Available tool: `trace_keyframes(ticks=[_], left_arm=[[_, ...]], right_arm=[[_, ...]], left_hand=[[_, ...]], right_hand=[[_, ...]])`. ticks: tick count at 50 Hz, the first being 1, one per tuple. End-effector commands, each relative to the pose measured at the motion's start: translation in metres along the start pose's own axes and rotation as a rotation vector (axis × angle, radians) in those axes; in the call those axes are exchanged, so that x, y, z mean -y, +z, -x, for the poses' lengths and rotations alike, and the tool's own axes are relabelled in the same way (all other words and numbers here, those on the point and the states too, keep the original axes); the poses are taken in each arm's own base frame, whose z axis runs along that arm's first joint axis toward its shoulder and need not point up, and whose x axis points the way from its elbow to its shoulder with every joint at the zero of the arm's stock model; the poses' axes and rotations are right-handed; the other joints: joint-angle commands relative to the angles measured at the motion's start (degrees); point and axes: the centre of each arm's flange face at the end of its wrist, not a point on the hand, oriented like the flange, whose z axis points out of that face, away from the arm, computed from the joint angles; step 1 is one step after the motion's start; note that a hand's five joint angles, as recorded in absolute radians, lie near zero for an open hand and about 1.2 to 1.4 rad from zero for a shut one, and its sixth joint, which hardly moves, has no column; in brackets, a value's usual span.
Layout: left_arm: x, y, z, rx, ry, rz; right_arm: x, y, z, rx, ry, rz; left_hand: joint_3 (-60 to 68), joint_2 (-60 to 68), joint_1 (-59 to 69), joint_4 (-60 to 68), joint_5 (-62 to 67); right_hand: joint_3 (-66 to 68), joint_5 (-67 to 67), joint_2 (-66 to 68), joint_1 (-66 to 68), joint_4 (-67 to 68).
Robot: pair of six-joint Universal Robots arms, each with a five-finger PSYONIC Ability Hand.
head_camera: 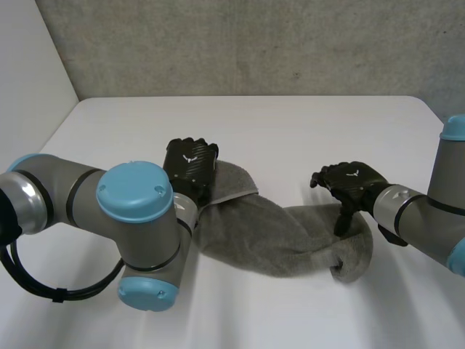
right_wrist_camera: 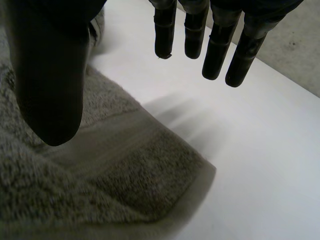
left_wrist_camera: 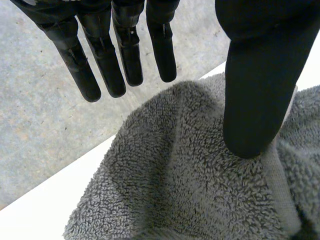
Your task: Fold the laundry
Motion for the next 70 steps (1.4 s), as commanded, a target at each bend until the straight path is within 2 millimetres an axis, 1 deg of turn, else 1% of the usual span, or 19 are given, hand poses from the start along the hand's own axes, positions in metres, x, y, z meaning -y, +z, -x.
trace_keyframes(ticks=[1,5,9,16,21,29,38,40,42,43,45,46,47,48,50,57,62,64,70], left_arm=[[-0.009,-0.001,-0.001,-0.009,0.006,0.028],[-0.006,-0.006,-0.001,-0.012,0.004,0.031],[0.009,-0.019,0.002,-0.022,-0.014,0.028],[0.024,-0.031,0.000,-0.048,-0.063,0.021],[0.021,-0.028,-0.006,-0.093,-0.065,0.025],[-0.006,-0.008,-0.022,-0.132,-0.051,0.069],[-0.008,0.011,-0.027,-0.118,-0.050,0.044],[-0.003,0.014,-0.024,-0.101,-0.055,0.029],[0.000,0.018,-0.013,-0.030,-0.044,0.027],[0.001,0.018,-0.013,-0.029,-0.044,0.027],[0.004,0.020,0.003,0.053,-0.025,0.032],[0.005,0.020,0.003,0.054,-0.025,0.032],[0.005,0.019,0.012,0.081,-0.012,0.042],[0.003,0.017,0.018,0.090,0.008,0.054],[0.003,0.013,0.023,0.093,0.027,0.062],[0.005,-0.010,0.035,0.044,0.068,0.079],[0.020,-0.032,0.039,-0.017,0.062,0.047],[0.030,-0.046,0.043,-0.047,0.058,0.019],[0.049,-0.063,0.049,-0.076,0.053,-0.041]], right_arm=[[0.009,0.006,0.001,0.010,0.047,-0.029],[0.009,0.008,0.000,0.009,0.049,-0.030],[0.008,0.009,0.001,0.012,0.047,-0.025],[0.004,0.009,0.003,0.019,0.047,-0.013],[0.001,0.010,0.004,0.019,0.048,-0.004],[-0.001,0.010,0.005,0.020,0.050,0.004],[-0.003,0.010,0.006,0.023,0.051,0.007],[-0.003,0.010,0.007,0.030,0.052,0.007],[-0.003,0.010,0.008,0.032,0.055,0.006],[-0.003,0.010,0.008,0.032,0.055,0.006],[0.001,0.011,0.011,0.043,0.050,-0.009],[0.001,0.011,0.011,0.043,0.050,-0.009],[0.004,0.012,0.012,0.046,0.049,-0.019],[0.006,0.014,0.012,0.048,0.051,-0.026],[0.009,0.016,0.012,0.050,0.060,-0.032],[0.030,0.024,0.008,0.079,0.182,-0.087],[0.045,0.030,0.006,0.134,0.280,-0.116],[0.057,0.032,0.012,0.189,0.340,-0.124],[0.070,0.034,0.029,0.324,0.416,-0.108]], left_hand=[[3.5,3.4,3.4,3.4,3.6],[0.8,0.7,0.7,0.7,0.9],[-5.6,-5.6,-5.7,-5.6,-5.5],[-6.0,-6.0,-6.0,-6.0,-5.9],[-5.6,-5.7,-5.7,-5.7,-5.5],[-5.5,-5.5,-5.5,-5.5,-5.3],[-4.4,-4.5,-4.5,-4.5,-4.3],[-2.1,-2.1,-2.1,-2.1,-2.0],[13.1,13.1,13.1,13.1,13.2],[13.2,13.2,13.2,13.2,13.3],[31.0,30.9,30.9,30.9,31.1],[31.0,31.0,31.0,31.0,31.2],[37.9,37.8,37.8,37.8,38.0],[44.4,44.4,44.4,44.4,44.5],[49.0,48.9,48.9,48.9,49.1],[49.0,49.0,49.0,49.0,49.1],[49.0,49.0,49.0,49.0,49.1],[49.0,49.0,49.0,49.0,49.1],[49.0,49.0,49.0,49.0,49.1]], right_hand=[[0.4,-0.2,0.8,0.4,0.5],[0.4,-0.2,0.8,0.4,0.5],[0.4,-0.2,0.8,0.4,0.5],[0.4,-0.2,0.8,0.4,0.5],[0.4,-0.2,0.8,0.4,0.5],[0.4,-0.2,0.8,0.4,0.5],[0.4,-0.2,0.8,0.4,0.5],[0.4,-0.2,0.8,0.4,0.5],[0.3,-0.3,0.6,0.2,0.4],[0.3,-0.3,0.6,0.2,0.4],[0.1,-0.5,0.5,0.1,0.2],[0.1,-0.5,0.5,0.1,0.2],[-0.1,-0.7,0.3,-0.1,0.0],[-0.4,-1.0,0.0,-0.4,-0.3],[-0.6,-1.2,-0.2,-0.6,-0.5],[-2.1,-2.7,-1.7,-2.1,-2.0],[-4.1,-4.7,-3.7,-4.1,-4.0],[-9.1,-9.7,-8.8,-9.2,-9.0],[-9.6,-10.2,-9.2,-9.6,-9.5]])
